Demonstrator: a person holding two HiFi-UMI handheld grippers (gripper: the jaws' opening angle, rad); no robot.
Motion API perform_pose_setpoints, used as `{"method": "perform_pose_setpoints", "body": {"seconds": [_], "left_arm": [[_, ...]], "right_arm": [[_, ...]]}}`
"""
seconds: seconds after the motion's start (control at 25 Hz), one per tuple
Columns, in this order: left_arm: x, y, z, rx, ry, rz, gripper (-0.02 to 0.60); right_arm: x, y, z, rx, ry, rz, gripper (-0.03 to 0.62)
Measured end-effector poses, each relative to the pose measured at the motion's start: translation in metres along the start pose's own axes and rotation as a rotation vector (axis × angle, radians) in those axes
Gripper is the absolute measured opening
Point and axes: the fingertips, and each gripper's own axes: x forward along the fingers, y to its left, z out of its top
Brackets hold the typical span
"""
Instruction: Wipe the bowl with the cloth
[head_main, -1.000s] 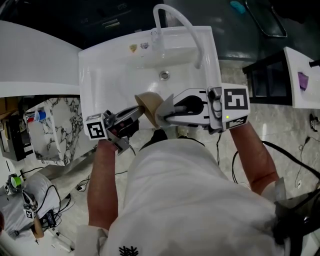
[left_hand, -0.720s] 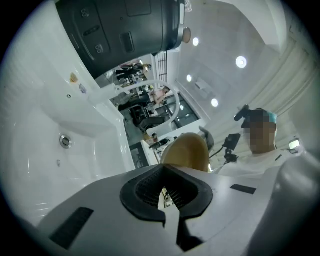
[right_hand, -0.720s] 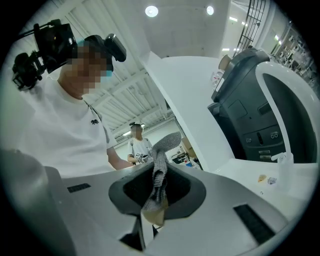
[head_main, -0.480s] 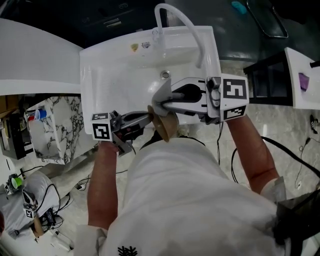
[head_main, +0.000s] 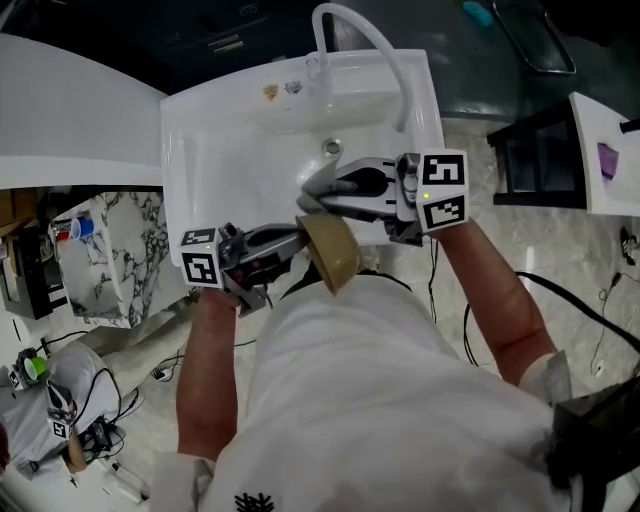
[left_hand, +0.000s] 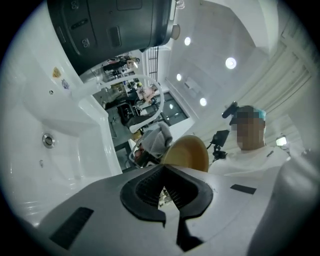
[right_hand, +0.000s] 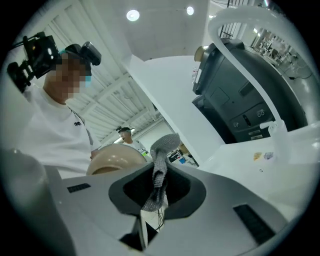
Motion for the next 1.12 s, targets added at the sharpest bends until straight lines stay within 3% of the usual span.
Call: {"method": "perform_pose_setpoints", "body": {"seconds": [0.2,0.6,1.12], "left_arm": [[-0.013,-0.004,0.019,0.021,-0.099,0.009,0.012],[-0.052,0.022,0.04,0.034,-0.212,0.164,0.012],[-0.081,0.061,0.041,0.016,-0.16,0.37,0.012]], "right_arm": [[0.007,-0.001,-0.028,0.06,0.033,-0.004,0.043],[0.02,0.014,-0.058,0.162,0.039,0.026,0.043],[0.026,0.024,-0.054,0.166,0.027,-0.004,0.043]]}}
